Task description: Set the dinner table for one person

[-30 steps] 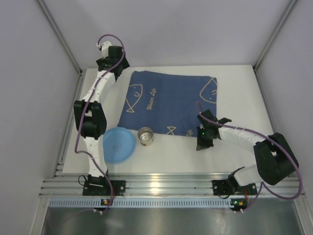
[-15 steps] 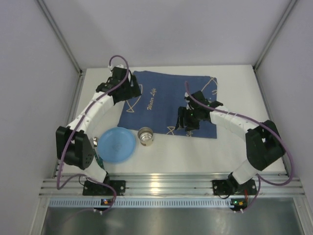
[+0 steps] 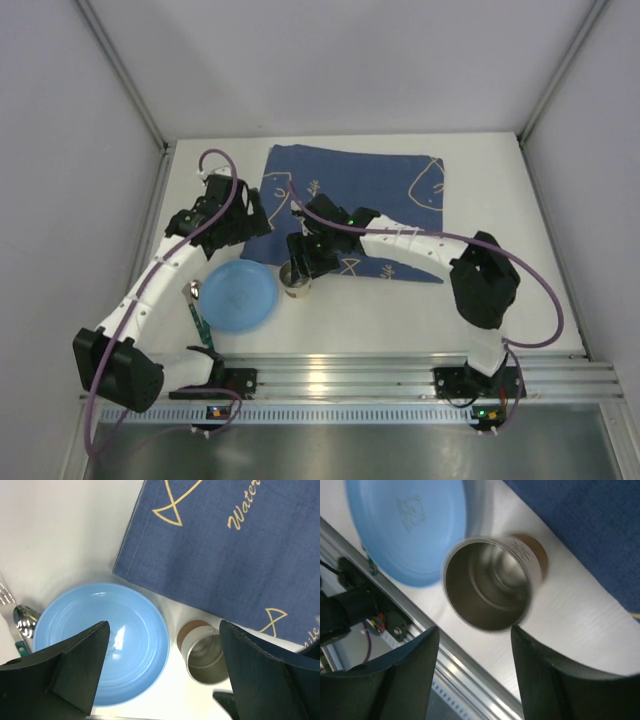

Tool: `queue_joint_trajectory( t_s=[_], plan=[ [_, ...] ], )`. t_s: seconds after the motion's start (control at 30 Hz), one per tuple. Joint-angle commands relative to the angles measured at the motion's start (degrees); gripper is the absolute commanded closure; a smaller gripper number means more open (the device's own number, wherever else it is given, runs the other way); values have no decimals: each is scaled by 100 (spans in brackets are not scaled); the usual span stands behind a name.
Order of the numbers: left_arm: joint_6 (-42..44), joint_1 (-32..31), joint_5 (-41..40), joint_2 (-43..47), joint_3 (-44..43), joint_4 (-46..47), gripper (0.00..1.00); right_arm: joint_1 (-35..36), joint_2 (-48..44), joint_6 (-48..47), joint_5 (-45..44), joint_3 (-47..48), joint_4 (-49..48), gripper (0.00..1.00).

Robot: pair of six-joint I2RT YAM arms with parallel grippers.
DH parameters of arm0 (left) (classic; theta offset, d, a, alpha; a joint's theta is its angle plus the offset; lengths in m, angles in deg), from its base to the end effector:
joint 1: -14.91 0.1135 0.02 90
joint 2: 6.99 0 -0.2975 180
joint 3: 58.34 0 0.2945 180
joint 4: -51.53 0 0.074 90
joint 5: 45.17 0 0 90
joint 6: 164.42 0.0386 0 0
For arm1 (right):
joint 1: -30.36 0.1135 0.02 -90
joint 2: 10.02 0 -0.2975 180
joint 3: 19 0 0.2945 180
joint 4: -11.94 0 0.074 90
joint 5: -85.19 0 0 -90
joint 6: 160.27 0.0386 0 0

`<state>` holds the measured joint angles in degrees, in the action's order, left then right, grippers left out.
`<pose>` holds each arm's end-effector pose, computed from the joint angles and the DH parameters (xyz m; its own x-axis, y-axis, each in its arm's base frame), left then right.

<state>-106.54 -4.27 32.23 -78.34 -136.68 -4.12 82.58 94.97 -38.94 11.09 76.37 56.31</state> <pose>0.2776 -0.0876 0.3474 -0.6987 -0.3063 -0.6465 -0.2208 0.9519 -0.2125 0.2689 0.3642 0.2618 -0.8699 -0.3059 -0.3870 -0.4759 0.7270 0.4950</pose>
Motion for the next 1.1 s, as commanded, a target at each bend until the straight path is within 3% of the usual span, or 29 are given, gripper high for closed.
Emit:
queue_joint_trajectory(
  t_s=[0.0,0.17,0.4,0.47,0.5,0.53,0.83,1.07],
  plan=[
    [-102,11,-225,420,67,-312,4,156,557,84,-710,566,692,40],
    [-128,11,-278,736,234,-409,4,393,1181,-118,-1931,1384,1702,41],
    [-128,19,-278,772,260,-435,4,393,1559,-189,-2258,1930,1923,47],
    [-93,11,-278,711,225,-427,4,393,1717,-259,-2258,2062,1958,66],
    [-84,11,-287,684,190,-418,4,393,1761,-277,-2284,2115,1976,79],
    [-49,11,-296,632,173,-418,4,393,1823,-346,-2293,2159,1985,100],
    [223,11,-15,351,146,-198,3,-352,1612,-671,-2837,3291,2519,100],
    [276,11,442,-177,14,-40,5,-2171,2253,-821,-3321,4809,2828,100]
  ],
)
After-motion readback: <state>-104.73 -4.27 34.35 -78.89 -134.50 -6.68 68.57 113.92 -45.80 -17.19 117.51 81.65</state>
